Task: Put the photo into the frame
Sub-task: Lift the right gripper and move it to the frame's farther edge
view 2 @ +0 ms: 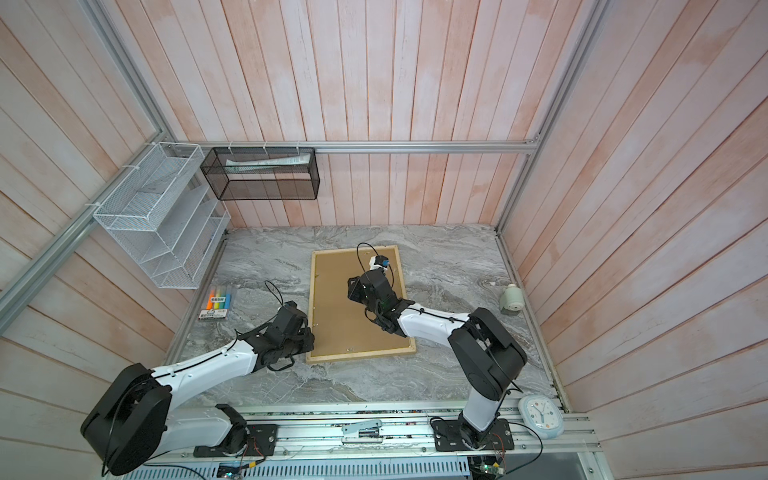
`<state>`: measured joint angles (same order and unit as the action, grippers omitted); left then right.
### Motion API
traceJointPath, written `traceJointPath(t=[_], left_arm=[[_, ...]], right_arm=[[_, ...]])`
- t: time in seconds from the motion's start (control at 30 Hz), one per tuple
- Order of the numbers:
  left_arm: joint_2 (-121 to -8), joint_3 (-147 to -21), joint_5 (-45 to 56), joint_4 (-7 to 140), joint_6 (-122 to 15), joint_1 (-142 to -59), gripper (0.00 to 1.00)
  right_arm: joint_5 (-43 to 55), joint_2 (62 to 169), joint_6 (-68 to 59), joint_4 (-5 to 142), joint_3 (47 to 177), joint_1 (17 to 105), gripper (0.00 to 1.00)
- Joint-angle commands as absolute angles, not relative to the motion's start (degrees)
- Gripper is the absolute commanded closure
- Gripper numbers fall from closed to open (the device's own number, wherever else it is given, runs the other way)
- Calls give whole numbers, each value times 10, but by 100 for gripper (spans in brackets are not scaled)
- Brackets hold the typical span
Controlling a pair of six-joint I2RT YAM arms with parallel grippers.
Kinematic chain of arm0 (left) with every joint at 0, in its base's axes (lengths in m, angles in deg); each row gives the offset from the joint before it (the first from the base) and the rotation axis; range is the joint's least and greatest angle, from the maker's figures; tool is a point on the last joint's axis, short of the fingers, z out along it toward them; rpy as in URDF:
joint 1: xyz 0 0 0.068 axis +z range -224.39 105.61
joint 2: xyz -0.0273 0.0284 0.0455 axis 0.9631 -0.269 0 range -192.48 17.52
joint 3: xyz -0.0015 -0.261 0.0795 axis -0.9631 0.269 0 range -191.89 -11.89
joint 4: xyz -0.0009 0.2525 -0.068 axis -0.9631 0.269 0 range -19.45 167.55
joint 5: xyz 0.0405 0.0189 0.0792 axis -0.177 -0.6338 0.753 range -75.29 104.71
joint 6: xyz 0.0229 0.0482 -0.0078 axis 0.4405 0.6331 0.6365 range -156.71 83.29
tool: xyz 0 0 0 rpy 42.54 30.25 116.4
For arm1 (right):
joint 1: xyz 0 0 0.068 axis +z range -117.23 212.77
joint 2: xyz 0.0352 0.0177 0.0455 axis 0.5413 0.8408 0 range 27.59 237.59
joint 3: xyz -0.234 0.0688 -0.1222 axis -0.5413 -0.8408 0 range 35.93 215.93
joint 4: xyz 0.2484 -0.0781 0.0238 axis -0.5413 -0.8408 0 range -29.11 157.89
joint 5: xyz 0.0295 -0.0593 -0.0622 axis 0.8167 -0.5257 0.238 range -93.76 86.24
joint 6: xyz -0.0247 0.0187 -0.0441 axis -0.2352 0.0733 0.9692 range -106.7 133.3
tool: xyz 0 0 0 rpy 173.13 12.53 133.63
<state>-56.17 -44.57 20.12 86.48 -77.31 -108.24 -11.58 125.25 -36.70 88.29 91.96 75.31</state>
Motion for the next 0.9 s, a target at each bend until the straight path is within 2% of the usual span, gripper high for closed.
traceJointPath(t=[0.0, 0.1, 0.33, 0.43, 0.67, 0.87], left_arm=[[-549, -459, 216, 886, -772, -1081, 62], [-543, -457, 216, 900, -779, -1086, 58], [-495, -431, 213, 921, -844, -1121, 52], [-473, -418, 215, 928, -875, -1139, 51], [-458, -400, 206, 919, -929, -1184, 50], [-467, -392, 201, 895, -961, -1223, 50]], right_arm=[[-94, 1244, -281, 825, 905, 707, 63], [-49, 1245, -229, 766, 923, 649, 63], [-69, 1243, -150, 664, 958, 572, 62], [-47, 1259, -127, 641, 975, 550, 62], [4, 1336, -73, 556, 1066, 537, 63], [-10, 1370, -71, 539, 1093, 537, 66]])
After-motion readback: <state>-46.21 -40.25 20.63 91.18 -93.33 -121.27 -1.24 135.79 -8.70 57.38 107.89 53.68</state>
